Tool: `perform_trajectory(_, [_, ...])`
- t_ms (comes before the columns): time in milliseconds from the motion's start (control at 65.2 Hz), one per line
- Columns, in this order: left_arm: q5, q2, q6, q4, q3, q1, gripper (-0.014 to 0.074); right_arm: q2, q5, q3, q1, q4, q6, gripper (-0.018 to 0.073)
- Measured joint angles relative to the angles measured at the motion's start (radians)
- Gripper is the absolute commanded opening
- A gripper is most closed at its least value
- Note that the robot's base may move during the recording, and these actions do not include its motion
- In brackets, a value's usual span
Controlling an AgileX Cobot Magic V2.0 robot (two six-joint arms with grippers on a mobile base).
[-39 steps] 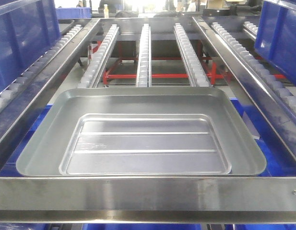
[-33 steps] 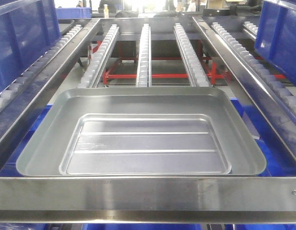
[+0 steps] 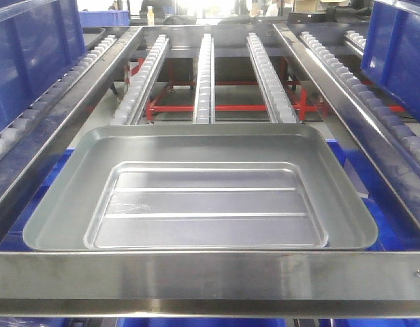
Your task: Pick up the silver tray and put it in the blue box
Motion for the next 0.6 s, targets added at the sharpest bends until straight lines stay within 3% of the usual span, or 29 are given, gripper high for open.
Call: perform_trajectory(598, [-0.006,0.000,0.000,0.000,0.000,0.000,0.0010,0.000,0.000,0.000,0.000,0.000,0.000,0.0049])
